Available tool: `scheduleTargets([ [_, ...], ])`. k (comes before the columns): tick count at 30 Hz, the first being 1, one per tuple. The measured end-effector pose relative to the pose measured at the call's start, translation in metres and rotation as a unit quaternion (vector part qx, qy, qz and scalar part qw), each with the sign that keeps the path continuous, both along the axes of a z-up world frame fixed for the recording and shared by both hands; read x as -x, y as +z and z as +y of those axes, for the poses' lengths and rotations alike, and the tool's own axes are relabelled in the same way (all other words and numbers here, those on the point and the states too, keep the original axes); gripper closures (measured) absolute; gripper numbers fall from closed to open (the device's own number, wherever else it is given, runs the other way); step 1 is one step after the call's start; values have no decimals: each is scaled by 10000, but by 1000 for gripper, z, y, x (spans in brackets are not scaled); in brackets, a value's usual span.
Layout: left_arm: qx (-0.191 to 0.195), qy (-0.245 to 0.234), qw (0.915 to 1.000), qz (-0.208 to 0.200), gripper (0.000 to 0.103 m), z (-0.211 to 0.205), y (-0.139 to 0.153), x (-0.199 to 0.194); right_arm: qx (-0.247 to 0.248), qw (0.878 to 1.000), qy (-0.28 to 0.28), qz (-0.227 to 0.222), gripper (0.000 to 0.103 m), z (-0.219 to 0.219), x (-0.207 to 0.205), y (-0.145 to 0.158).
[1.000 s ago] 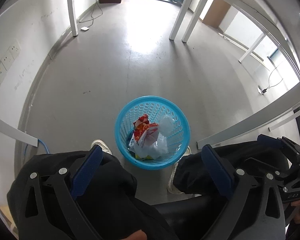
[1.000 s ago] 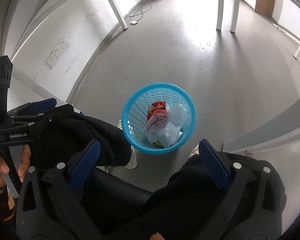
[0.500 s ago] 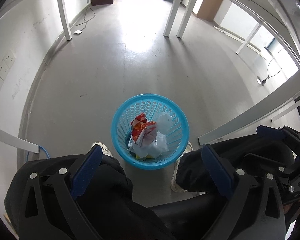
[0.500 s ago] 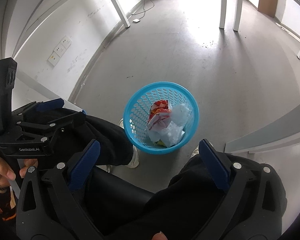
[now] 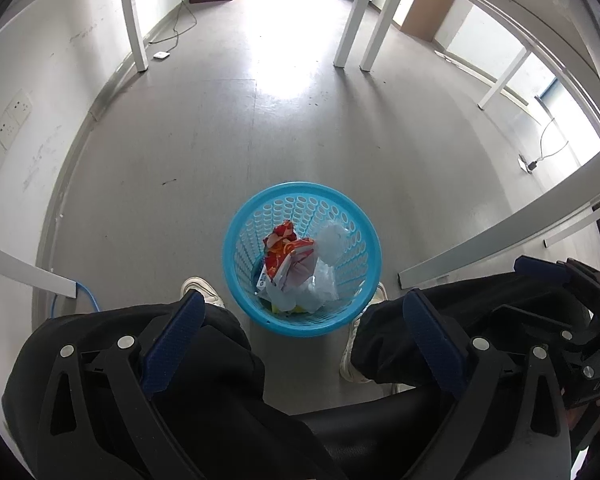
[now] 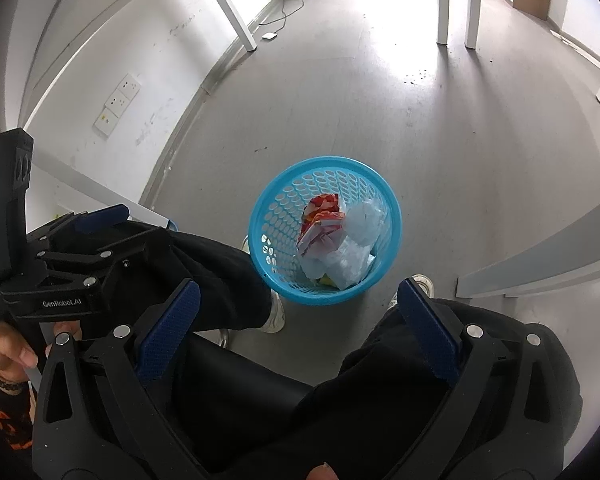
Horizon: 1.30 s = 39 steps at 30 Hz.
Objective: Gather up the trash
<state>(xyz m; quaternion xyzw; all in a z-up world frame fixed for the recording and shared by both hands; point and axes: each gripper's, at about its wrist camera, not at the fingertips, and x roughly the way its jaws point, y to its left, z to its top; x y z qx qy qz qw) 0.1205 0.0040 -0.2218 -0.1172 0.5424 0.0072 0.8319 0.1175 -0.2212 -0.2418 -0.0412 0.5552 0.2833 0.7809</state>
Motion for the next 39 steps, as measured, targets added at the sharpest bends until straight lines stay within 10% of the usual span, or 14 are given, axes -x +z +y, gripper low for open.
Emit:
scheduleTargets([
  [39, 153, -70, 9998, 111, 6, -2, -6, -3, -166, 9997, -67, 175, 8, -2, -3, -6],
])
